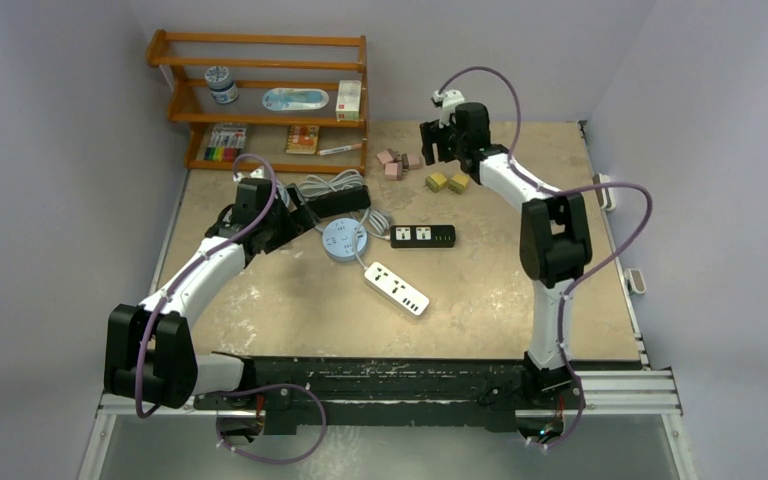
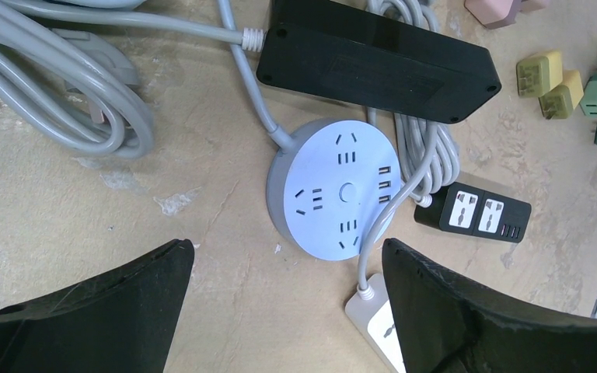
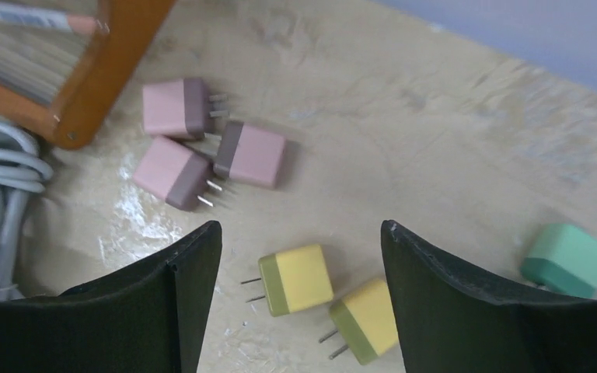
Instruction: Pull the plug off the socket
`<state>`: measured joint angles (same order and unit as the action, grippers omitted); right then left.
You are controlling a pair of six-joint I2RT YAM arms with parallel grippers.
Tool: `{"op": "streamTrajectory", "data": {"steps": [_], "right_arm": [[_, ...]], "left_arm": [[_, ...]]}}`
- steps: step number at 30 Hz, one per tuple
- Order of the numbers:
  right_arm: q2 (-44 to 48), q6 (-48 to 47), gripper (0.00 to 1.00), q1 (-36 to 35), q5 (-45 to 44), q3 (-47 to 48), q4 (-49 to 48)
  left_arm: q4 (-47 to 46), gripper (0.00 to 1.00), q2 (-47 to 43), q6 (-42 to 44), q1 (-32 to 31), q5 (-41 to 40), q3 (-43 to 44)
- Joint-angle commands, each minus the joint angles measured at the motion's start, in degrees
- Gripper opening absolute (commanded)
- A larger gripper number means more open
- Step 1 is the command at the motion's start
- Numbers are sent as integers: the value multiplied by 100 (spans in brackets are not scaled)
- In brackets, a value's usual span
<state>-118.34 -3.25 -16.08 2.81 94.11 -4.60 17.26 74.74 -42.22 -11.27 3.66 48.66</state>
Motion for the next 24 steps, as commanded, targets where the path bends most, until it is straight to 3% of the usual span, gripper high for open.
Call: {"op": "streamTrajectory", "data": {"steps": [1, 9, 18, 24], "right_arm": [[-604, -221, 74, 105, 660, 631, 890], [-1053, -325, 69, 102, 953, 920, 1343], [-1044, -285, 50, 105, 861, 716, 1249], [-945, -273, 49, 182, 640, 649, 1163]], "left_arm": [[-116, 91, -177, 125, 46, -14, 159], [-130, 92, -147, 100, 49, 18, 176], [-118, 92, -138, 100, 51, 29, 212], [-87, 92, -153, 91, 48, 22, 219]]}}
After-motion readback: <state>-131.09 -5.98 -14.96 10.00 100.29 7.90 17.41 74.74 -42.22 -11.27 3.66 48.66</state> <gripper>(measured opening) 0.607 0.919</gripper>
